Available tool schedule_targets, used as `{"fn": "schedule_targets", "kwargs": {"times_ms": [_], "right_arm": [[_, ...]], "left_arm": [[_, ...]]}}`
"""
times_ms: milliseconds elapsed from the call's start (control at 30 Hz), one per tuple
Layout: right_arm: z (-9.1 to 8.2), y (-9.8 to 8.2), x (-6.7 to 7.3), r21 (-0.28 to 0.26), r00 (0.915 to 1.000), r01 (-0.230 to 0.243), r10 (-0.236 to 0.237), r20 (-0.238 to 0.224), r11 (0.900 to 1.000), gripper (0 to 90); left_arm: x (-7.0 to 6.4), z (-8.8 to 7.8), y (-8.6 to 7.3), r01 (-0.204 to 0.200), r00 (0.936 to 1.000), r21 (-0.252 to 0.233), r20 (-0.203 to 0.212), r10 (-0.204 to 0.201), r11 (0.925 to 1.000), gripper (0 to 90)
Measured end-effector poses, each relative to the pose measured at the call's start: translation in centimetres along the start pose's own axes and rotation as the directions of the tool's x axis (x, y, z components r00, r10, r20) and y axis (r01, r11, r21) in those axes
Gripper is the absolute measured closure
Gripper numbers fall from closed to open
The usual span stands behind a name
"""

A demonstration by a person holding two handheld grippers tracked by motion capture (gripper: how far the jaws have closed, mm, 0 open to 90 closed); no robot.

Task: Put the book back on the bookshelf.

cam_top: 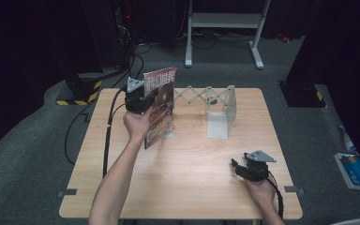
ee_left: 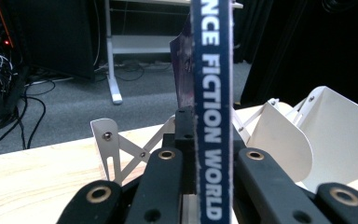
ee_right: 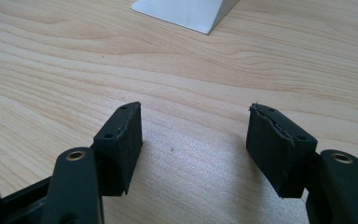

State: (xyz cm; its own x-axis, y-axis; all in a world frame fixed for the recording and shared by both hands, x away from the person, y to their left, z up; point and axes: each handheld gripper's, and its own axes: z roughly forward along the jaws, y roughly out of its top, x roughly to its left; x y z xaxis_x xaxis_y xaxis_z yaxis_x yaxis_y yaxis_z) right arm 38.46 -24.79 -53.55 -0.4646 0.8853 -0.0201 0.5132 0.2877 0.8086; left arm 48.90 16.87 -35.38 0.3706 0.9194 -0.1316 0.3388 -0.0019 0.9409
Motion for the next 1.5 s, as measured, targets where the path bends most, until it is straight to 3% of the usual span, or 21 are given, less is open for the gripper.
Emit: {"fn": "schedule_targets", "kwargs": {"times_ms": [167,300,467,833,1000,1233,1367,1500], "right_arm": [[0.0,0.0,0.0,0.000,1.0000,-0.002,0.002,0.000,1.000,36.1],[0.0,0.0,0.0,0.000,1.0000,-0.002,0.002,0.000,1.000,36.1],[0.0,0.0,0.0,0.000,1.0000,-0.001,0.001,-0.001,1.000,36.1],[0.0,0.0,0.0,0.000,1.0000,-0.002,0.002,0.000,1.000,36.1],[0.0,0.0,0.0,0.001,1.0000,0.000,0.000,-0.001,1.000,36.1],[0.0,0.0,0.0,0.001,1.0000,-0.001,0.001,-0.001,1.000,36.1],[0.0,0.0,0.0,0.001,1.0000,-0.001,0.001,0.000,1.000,36.1],[0.0,0.0,0.0,0.002,1.0000,0.000,0.000,0.000,1.000,36.1]], "left_arm": [[0.1,0.3,-0.6,0.025,0.9997,-0.025,-0.002,-0.025,0.9994,83.9],[0.1,0.2,-1.1,0.020,0.9998,-0.042,-0.004,-0.020,0.9989,83.8],[0.0,0.1,-1.3,-0.001,1.0000,-0.025,-0.001,0.001,0.9997,83.6],[-0.3,0.2,-1.3,-0.056,0.9981,0.086,-0.021,0.058,0.9947,82.5],[-0.2,0.1,-1.0,-0.053,0.9980,0.119,-0.028,0.057,0.9915,82.5],[-0.2,0.2,-0.2,-0.061,0.9975,0.211,-0.023,0.067,0.9756,82.4],[-0.1,0.3,0.1,-0.034,0.9989,0.257,-0.023,0.041,0.9659,81.9],[0.1,0.0,0.4,-0.018,0.9991,0.266,-0.033,0.028,0.9637,81.3]]}}
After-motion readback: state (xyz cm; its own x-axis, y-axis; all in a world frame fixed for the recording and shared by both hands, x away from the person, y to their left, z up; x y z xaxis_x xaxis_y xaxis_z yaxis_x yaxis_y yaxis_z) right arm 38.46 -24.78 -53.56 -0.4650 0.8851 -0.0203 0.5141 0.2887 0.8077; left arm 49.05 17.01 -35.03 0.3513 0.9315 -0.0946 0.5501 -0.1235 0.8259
